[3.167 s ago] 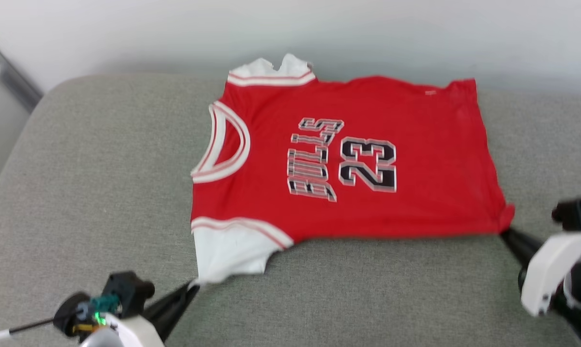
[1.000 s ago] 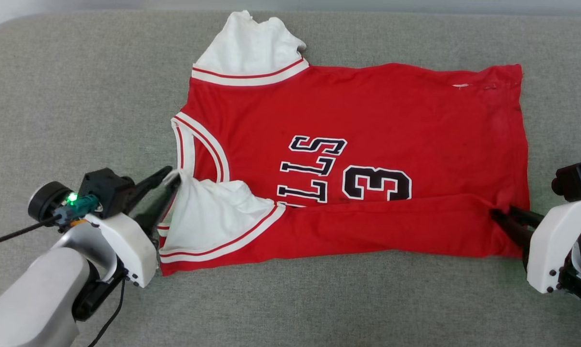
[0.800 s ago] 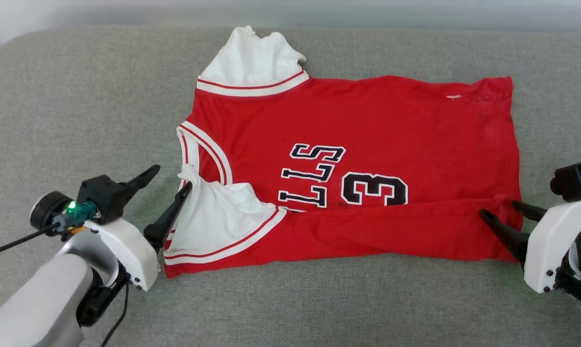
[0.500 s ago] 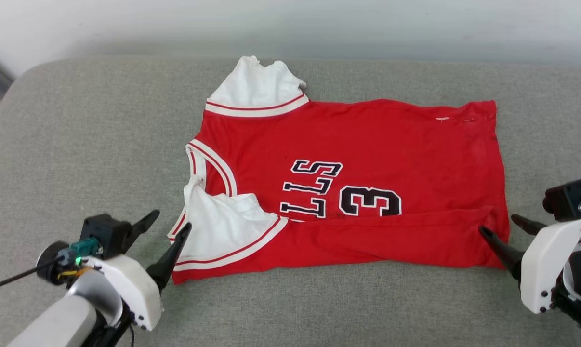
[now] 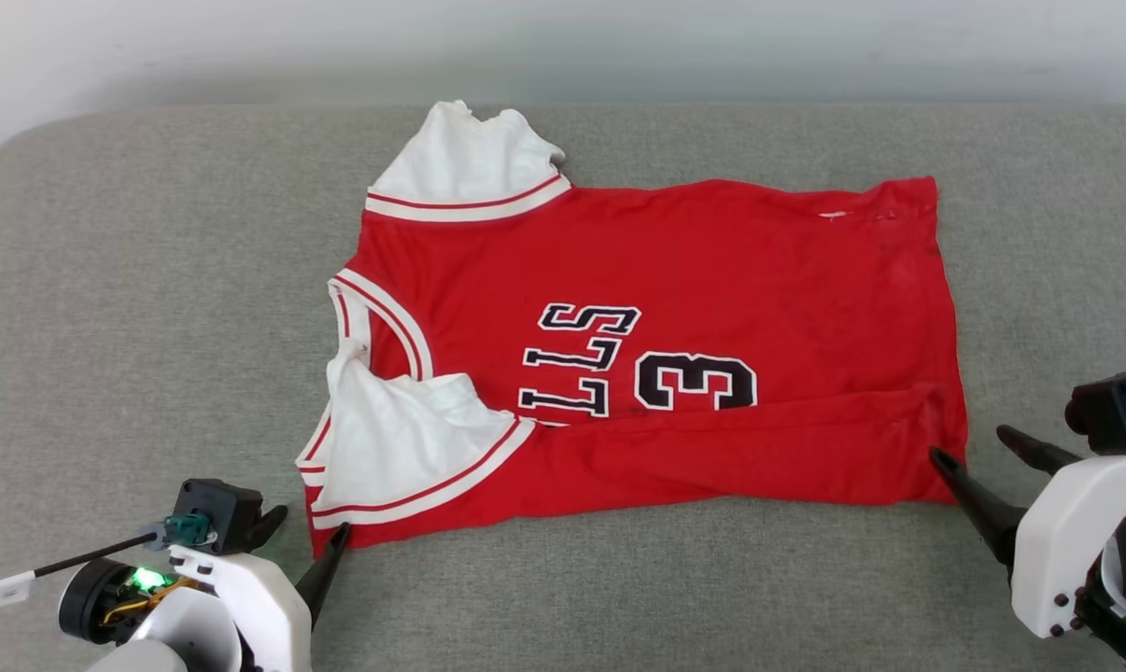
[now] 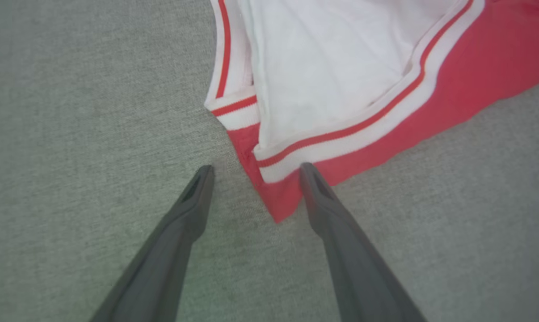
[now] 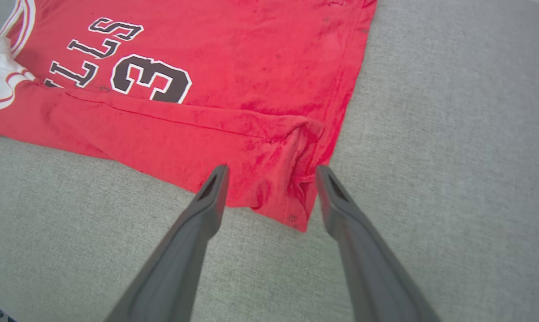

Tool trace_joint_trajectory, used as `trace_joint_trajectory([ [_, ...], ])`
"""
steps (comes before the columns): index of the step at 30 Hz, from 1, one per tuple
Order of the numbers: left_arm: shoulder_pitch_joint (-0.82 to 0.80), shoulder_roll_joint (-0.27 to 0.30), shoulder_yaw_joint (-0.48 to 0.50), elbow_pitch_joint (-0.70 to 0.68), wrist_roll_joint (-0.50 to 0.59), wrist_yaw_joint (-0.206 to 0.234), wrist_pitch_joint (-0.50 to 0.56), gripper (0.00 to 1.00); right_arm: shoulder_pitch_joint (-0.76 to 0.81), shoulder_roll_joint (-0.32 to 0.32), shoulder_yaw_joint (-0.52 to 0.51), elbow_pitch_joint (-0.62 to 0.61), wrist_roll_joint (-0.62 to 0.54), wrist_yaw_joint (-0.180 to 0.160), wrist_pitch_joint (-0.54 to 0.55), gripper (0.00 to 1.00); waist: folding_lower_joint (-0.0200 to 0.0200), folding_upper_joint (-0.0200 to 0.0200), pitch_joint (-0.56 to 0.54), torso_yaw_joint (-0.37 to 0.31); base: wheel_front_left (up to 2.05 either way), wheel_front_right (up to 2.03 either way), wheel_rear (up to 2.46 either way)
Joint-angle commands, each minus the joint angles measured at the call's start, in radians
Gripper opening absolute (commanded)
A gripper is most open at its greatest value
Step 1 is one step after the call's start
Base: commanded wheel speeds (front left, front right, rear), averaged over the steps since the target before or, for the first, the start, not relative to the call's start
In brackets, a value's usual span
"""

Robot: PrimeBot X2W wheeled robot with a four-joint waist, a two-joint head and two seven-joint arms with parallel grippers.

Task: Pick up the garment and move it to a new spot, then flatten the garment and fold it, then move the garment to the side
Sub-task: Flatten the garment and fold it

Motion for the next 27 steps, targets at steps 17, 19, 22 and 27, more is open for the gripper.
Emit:
trace_joint_trajectory([
  [17,-0.035,-0.031,-0.048,0.076,0.003,-0.058,0.027,0.00,0.028,0.009,-0.040,-0.028,-0.072,0.000,0.038,1.00,0.0000,0.0000,0.012,-0.008,0.00,0.00,0.00],
  [19,-0.054,-0.015,-0.039,0.041,0.019,-0.053,0.017,0.00,0.033,0.022,-0.047,-0.011,-0.091,0.000,0.053,1.00,0.0000,0.0000,0.004,0.003,0.00,0.00,0.00],
  [22,-0.075,0.005,-0.031,-0.030,0.035,-0.046,0.020,0.00,0.029,0.042,-0.064,0.031,-0.122,0.000,0.070,1.00,0.0000,0.0000,0.000,0.022,0.00,0.00,0.00],
  [27,-0.081,0.041,-0.036,-0.136,0.051,-0.039,0.054,0.00,0.007,0.084,-0.082,0.088,-0.153,0.000,0.090,1.00,0.0000,0.0000,0.009,0.041,0.00,0.00,0.00],
])
